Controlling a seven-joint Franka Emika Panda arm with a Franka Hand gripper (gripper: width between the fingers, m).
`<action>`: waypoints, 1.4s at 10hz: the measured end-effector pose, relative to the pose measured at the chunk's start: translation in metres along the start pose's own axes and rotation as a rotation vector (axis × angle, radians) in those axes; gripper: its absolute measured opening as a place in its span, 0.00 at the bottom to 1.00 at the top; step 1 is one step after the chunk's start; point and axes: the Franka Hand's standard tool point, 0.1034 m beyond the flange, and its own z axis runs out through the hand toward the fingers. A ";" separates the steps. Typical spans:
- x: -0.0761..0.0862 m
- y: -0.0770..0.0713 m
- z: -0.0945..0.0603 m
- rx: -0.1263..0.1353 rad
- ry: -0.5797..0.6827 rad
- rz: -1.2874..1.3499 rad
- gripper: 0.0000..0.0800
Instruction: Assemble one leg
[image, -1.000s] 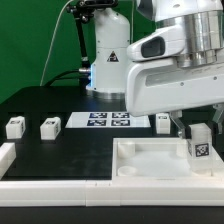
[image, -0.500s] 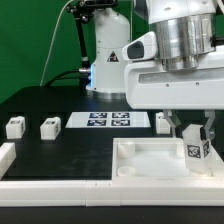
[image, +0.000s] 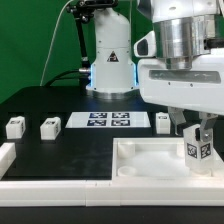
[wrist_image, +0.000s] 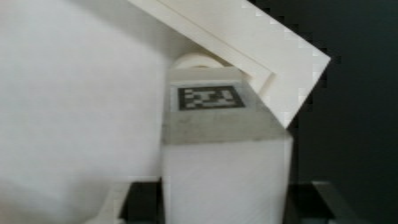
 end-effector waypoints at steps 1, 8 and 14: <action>0.000 0.000 0.001 0.001 -0.001 -0.046 0.44; -0.014 -0.004 0.004 -0.006 0.007 -0.749 0.81; -0.017 -0.006 0.006 -0.038 0.057 -1.240 0.81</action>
Offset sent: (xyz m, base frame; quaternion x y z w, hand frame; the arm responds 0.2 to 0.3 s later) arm -0.0002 0.0088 0.0064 -0.0377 0.0030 -0.3118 0.9494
